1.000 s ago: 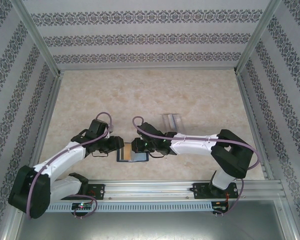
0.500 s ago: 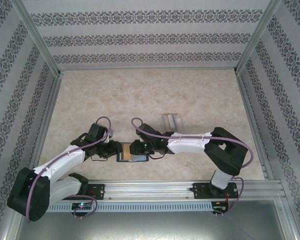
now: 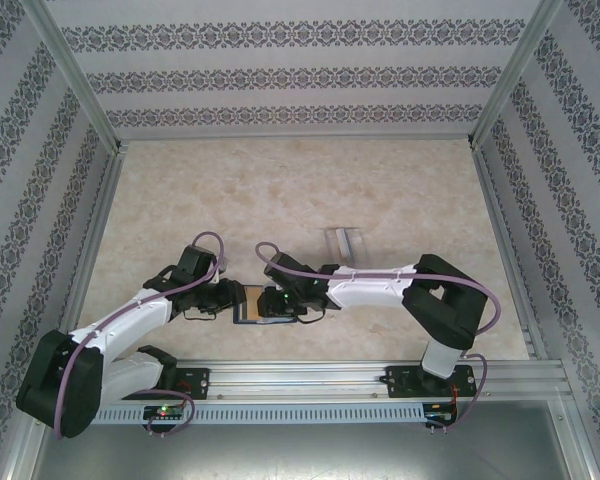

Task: Put the credit cards into the card holder
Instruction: Flip over the card slot in the card holder.

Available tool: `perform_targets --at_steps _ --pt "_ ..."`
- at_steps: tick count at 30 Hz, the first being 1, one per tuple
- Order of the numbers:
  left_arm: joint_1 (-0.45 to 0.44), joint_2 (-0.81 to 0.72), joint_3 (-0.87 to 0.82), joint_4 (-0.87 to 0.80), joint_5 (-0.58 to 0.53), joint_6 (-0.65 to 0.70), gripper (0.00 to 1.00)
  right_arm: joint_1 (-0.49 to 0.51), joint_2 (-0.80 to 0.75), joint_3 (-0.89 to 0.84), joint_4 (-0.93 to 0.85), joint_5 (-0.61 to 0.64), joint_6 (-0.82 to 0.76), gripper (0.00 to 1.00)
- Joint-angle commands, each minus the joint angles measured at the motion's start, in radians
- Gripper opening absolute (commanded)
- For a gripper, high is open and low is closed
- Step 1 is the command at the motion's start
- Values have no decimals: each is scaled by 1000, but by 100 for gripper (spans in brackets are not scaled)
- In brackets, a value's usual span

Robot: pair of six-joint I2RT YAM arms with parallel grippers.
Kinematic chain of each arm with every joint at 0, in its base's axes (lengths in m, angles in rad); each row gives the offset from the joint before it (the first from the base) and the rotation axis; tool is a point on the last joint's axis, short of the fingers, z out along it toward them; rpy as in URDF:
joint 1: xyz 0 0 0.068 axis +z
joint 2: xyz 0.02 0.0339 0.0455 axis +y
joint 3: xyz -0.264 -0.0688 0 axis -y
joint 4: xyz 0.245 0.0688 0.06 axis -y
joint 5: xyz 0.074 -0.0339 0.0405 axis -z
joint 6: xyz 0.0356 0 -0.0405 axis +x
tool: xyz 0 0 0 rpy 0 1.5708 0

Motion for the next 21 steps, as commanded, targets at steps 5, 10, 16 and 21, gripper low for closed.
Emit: perform_targets --at_steps 5,10,16,21 --pt "0 13 48 4 -37 38 35 12 41 63 -98 33 -24 31" --pt "2 4 59 -30 -60 54 35 16 54 83 -136 36 -28 29" --pt "22 -18 55 -45 -60 56 35 27 72 97 -148 39 -30 27" --pt "38 -10 43 -26 -55 42 35 37 91 126 -176 70 -42 23"
